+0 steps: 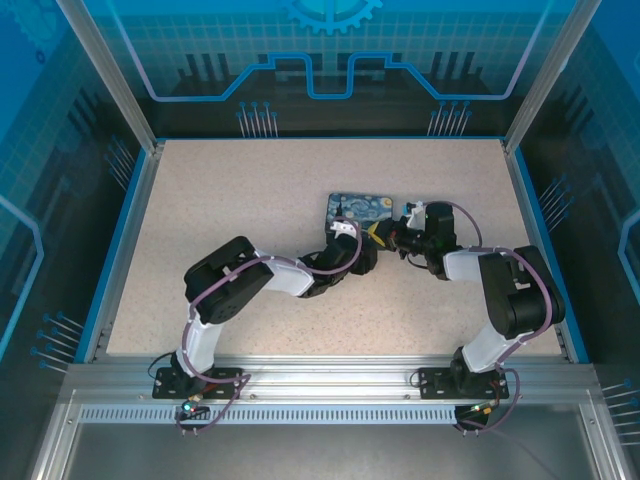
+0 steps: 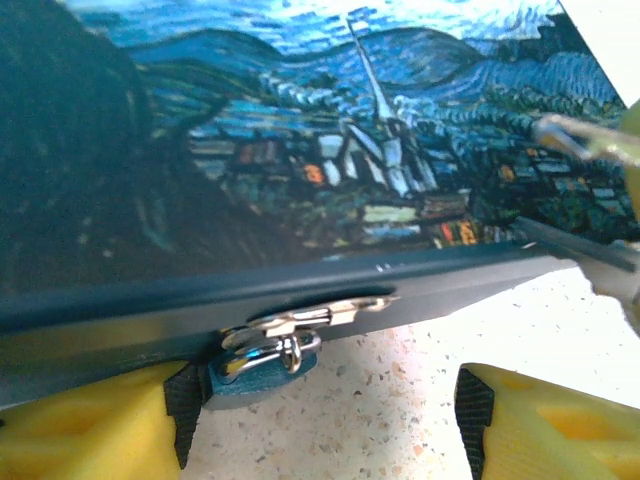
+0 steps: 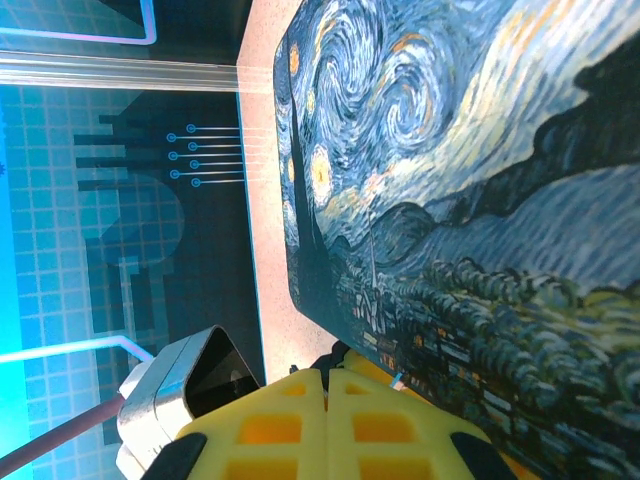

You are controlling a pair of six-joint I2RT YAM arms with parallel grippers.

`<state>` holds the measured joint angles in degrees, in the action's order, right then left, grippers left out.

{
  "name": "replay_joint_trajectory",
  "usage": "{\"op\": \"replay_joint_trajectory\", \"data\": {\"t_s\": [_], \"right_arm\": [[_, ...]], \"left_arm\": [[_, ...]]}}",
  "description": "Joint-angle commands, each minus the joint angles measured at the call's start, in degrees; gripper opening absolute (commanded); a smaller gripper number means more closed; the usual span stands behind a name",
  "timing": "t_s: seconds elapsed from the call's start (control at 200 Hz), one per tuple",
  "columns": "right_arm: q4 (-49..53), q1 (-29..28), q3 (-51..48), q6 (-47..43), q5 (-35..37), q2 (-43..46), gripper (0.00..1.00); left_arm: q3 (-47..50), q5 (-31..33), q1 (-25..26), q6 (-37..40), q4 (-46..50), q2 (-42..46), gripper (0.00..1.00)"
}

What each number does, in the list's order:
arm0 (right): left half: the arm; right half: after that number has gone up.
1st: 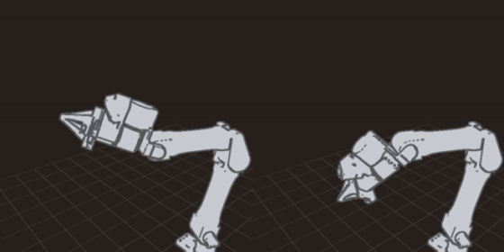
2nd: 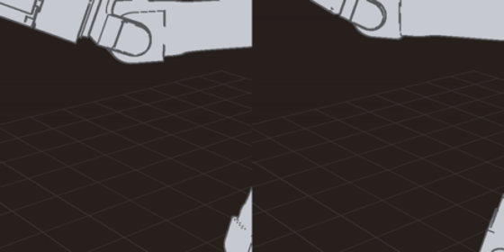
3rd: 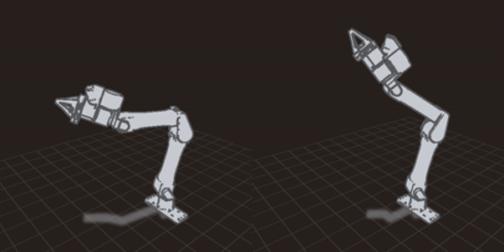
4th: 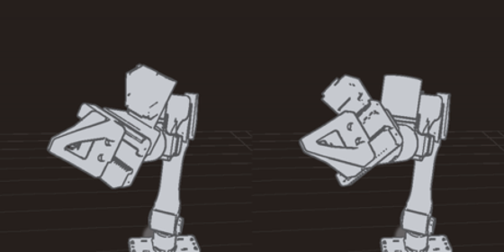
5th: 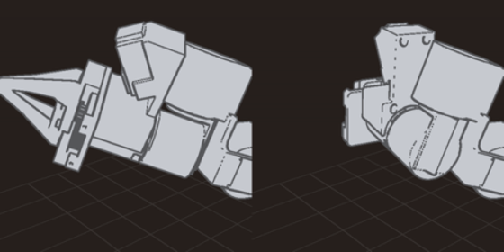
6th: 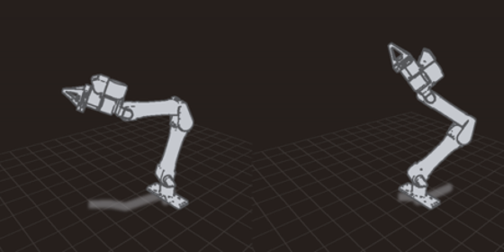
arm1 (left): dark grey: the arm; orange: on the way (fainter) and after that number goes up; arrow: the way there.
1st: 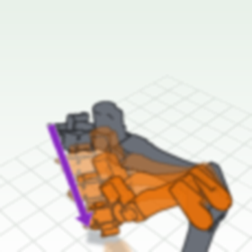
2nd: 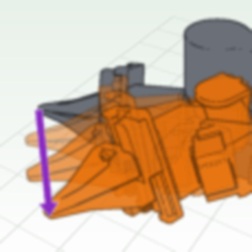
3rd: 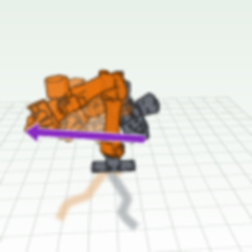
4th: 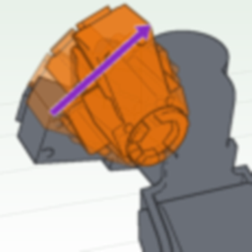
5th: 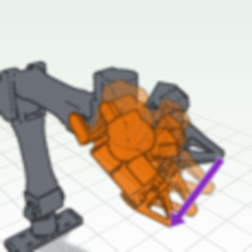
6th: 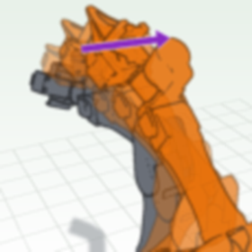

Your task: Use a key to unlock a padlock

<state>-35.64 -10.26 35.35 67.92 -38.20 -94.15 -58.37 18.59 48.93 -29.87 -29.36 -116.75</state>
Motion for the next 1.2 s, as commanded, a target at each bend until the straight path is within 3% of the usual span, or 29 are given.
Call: {"op": "replay_joint_trajectory", "data": {"t_s": [0.0, 0.15, 0.36, 0.65, 0.86, 1.191], "right_arm": [[-1.5, 0.9, -0.5, -0.2, -1.3, -1.1, 0.0], [-1.7, 0.9, -0.5, -0.1, -1.2, -1.5, 0.0], [-1.8, 0.9, -0.5, -0.2, -1.3, -1.5, 0.0], [-2.1, 0.9, -0.6, 0.1, -1.4, -1.6, 0.0], [-1.9, 1.3, -0.1, 0.4, -1.1, -1.6, 0.0], [3.9, 4.4, 9.7, 0.3, -1.7, -1.4, 0.0]], "left_arm": [[-1.2, -3.1, 0.1, 2.9, -1.7, -1.5, 0.69], [0.7, -11.6, -0.2, -1.5, -11.4, -1.3, 0.69], [2.9, -14.9, -2.4, -10.3, -20.1, -2.1, 0.68], [2.3, -14.9, -2.9, -13.3, -19.9, -4.5, 0.68], [3.7, -11.3, -2.7, -9.6, -17.5, -3.8, 0.67], [9.1, -9.0, -3.4, -9.3, -19.2, -0.9, 0.67]]}}
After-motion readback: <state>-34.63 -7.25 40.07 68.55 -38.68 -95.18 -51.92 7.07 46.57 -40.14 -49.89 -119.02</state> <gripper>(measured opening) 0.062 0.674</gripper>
